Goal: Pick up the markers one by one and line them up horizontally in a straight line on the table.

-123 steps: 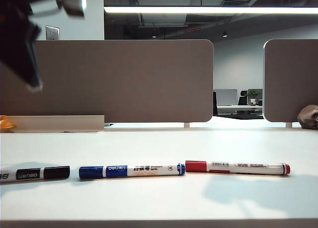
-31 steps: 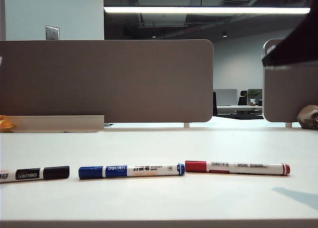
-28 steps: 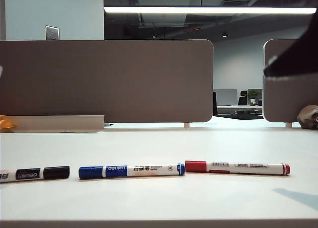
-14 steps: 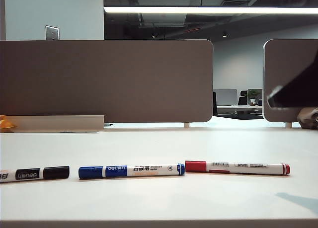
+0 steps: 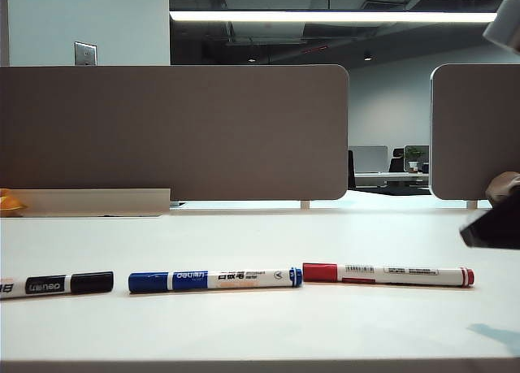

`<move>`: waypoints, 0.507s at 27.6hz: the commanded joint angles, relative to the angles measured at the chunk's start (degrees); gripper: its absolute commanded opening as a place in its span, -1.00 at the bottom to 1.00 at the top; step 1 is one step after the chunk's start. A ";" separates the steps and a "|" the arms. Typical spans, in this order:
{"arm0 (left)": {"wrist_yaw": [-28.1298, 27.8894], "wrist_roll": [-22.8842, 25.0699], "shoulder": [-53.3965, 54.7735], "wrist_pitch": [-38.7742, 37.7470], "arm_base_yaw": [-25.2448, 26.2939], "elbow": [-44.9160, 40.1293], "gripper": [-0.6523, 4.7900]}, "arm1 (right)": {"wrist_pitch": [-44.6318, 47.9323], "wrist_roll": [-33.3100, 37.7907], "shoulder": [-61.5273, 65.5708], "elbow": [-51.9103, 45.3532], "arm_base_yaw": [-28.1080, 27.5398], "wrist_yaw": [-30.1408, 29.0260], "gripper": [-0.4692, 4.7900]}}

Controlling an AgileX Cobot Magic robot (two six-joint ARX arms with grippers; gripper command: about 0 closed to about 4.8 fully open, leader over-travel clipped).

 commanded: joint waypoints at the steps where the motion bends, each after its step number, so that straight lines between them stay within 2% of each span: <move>1: -0.74 0.07 0.07 0.00 0.09 -0.17 -0.78 | 0.74 -0.17 -0.07 -0.74 0.02 0.04 -0.84; 14: 4.17 -0.42 0.07 0.07 0.09 -0.22 -0.78 | 0.81 0.07 -0.09 -2.93 0.04 -0.61 -0.84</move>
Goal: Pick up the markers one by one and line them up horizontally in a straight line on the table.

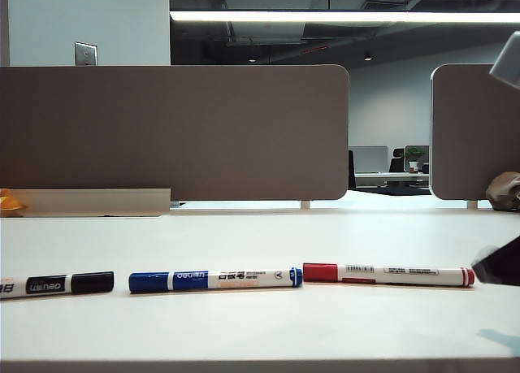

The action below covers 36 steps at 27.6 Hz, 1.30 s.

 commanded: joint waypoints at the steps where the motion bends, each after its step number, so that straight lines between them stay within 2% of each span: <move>1: 1.11 -0.28 0.07 0.07 0.09 -0.20 -0.78 | 0.98 0.04 -0.07 -0.39 0.02 -0.48 -0.84; 8: 0.96 -0.26 0.04 0.22 0.09 -0.17 -0.78 | 4.52 0.02 -0.04 -0.39 0.02 -5.99 -0.84; 36: 0.96 -0.26 -2.54 0.26 0.07 -0.20 -0.78 | 5.09 0.00 -2.75 -0.39 0.00 -4.57 -0.84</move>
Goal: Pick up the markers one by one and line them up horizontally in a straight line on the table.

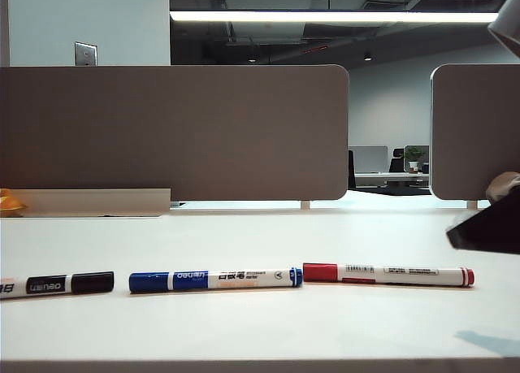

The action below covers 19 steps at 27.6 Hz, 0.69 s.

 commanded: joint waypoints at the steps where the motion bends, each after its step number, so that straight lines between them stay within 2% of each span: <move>1: 0.31 -0.15 -2.78 0.55 0.07 -0.17 -0.78 | 0.83 0.00 -1.81 -0.39 -0.02 0.22 -0.84; 6: 0.28 -0.20 -2.49 2.38 0.22 -0.98 -0.78 | 1.03 0.00 -4.09 -0.39 -2.36 -1.57 -0.84; 12: 0.39 -0.17 -2.49 2.47 2.69 -0.96 -0.78 | 0.09 0.00 -9.49 -0.39 -11.58 -1.75 -0.84; 19: 0.31 -0.17 -2.49 2.47 10.08 -0.96 -0.78 | 0.07 0.00 -14.73 -0.39 -23.98 -1.75 -0.84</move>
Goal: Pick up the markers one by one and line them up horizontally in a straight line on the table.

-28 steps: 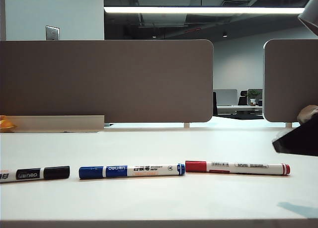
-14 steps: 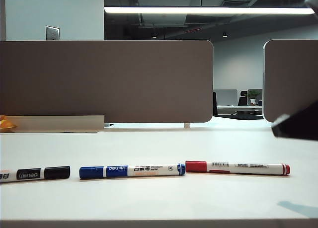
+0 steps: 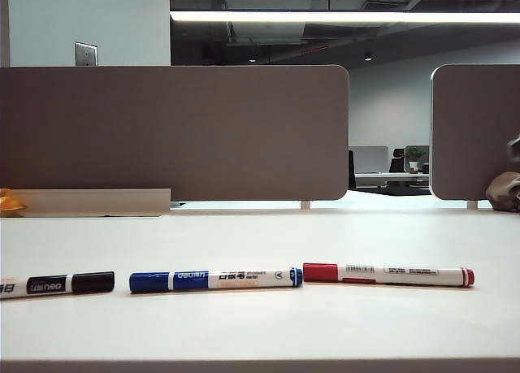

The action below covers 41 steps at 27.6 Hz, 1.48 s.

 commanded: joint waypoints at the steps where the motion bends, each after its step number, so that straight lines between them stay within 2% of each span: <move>1: 0.17 -0.17 0.09 0.20 2.08 -0.20 -0.78 | 0.59 0.00 -1.97 -0.39 -4.04 -0.04 -0.84; 8: 0.20 -0.17 0.09 0.20 4.42 -0.20 -0.78 | 0.57 0.00 -4.57 -0.39 -11.74 -0.04 -0.84; 16: 0.20 -0.17 0.09 0.20 4.46 -0.20 -0.78 | 0.17 0.00 -8.66 -0.39 -20.13 -0.04 -0.84; 21: 0.22 -0.17 0.09 0.17 4.90 -0.20 -0.78 | 0.17 0.00 -9.88 -0.39 -22.25 -0.04 -0.84; 35: 0.17 -0.20 0.09 0.20 15.34 -0.20 -0.78 | 0.17 0.00 -10.19 -0.39 -25.73 -0.04 -0.84; 41: 0.20 -0.17 0.09 0.17 15.78 -0.20 -0.78 | 0.17 0.00 -10.19 -0.39 -25.73 -0.04 -0.84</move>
